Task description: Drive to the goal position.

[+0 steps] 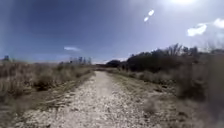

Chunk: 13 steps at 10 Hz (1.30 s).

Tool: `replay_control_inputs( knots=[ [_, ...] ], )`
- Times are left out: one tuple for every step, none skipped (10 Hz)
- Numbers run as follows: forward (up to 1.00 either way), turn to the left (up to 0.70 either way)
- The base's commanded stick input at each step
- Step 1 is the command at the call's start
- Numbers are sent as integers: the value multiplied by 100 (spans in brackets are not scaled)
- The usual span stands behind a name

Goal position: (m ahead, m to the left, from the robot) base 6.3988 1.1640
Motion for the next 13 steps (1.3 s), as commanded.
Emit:
replay_control_inputs(
  knots=[
    [70, 0],
    [70, 0],
    [70, 0],
    [70, 0],
    [70, 0],
    [70, 0],
    [70, 0],
    [70, 0],
    [70, 0],
    [70, 0],
    [70, 0],
    [70, 0],
    [70, 0]
  ],
)
